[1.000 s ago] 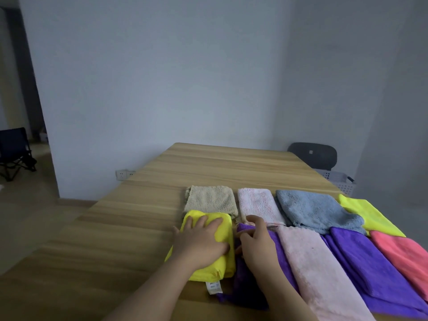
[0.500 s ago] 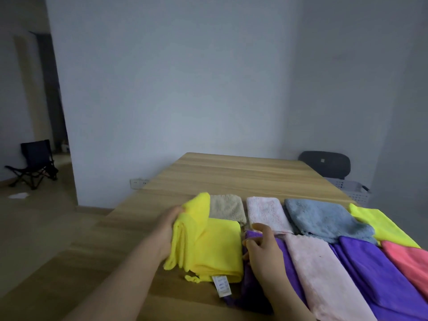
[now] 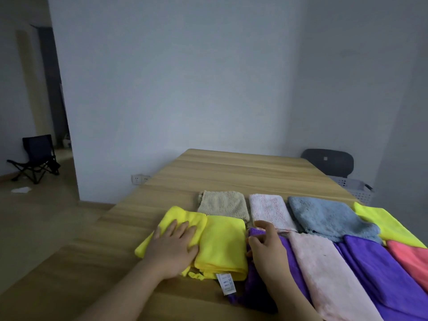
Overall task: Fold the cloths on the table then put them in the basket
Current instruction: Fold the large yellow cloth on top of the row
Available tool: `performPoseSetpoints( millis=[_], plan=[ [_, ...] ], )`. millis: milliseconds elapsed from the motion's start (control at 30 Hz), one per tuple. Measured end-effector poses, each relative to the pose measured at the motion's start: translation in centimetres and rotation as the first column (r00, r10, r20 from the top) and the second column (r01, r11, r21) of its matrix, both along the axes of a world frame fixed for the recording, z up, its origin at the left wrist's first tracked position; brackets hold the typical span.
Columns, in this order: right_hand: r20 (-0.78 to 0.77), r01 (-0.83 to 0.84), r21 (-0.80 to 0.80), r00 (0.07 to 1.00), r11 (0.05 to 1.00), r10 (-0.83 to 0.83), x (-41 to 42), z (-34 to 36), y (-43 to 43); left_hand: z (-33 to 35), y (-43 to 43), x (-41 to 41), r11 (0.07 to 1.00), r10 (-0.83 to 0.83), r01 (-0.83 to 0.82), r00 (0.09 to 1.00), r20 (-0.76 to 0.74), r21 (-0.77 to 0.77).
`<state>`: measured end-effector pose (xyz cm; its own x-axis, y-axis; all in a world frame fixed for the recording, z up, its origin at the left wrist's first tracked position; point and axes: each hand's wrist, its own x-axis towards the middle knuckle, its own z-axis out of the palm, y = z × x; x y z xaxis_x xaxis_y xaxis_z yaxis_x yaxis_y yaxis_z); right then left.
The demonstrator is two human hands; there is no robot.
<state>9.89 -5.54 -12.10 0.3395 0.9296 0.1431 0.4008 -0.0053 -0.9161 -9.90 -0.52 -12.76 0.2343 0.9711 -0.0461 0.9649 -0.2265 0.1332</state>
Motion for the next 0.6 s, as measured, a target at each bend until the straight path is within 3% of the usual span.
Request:
performPoseSetpoints(
  millis=[67,133,200,267,300,367,433,600],
  plan=[
    [-0.001,-0.002,0.003,1.0,1.0,0.002,0.1,0.0,0.1,-0.4,0.5,0.0,0.997,0.02,-0.021,1.0,-0.016,-0.069],
    [0.003,-0.007,-0.003,1.0,1.0,0.007,0.1,-0.1,0.1,1.3,0.9,-0.1,0.996,0.068,-0.062,0.993,0.095,-0.065],
    [0.002,-0.005,0.003,1.0,1.0,0.005,0.0,0.0,0.1,3.0,1.6,0.1,0.974,0.084,-0.128,0.971,0.223,0.189],
    [0.003,-0.005,0.007,1.0,1.0,0.005,-0.1,0.0,0.2,3.3,2.2,0.4,0.914,0.021,-0.11,0.974,0.226,0.39],
    [0.006,-0.008,0.009,1.0,1.0,0.008,-0.1,0.0,0.3,2.9,2.5,0.5,0.93,-0.008,-0.064,0.981,0.193,0.362],
    [0.016,-0.018,0.013,1.0,1.0,0.018,-0.2,0.0,0.3,1.0,3.0,1.0,0.989,0.008,-0.022,0.996,0.092,0.147],
    [0.024,-0.023,0.012,0.999,1.0,0.023,-0.3,0.0,0.3,-0.6,3.7,1.4,0.996,0.09,-0.09,0.996,0.028,-0.02],
    [0.083,-0.039,0.006,0.996,0.999,0.038,-0.1,-0.3,0.4,-1.0,4.5,2.2,0.985,0.17,-0.168,0.985,0.039,-0.034]
  ],
)
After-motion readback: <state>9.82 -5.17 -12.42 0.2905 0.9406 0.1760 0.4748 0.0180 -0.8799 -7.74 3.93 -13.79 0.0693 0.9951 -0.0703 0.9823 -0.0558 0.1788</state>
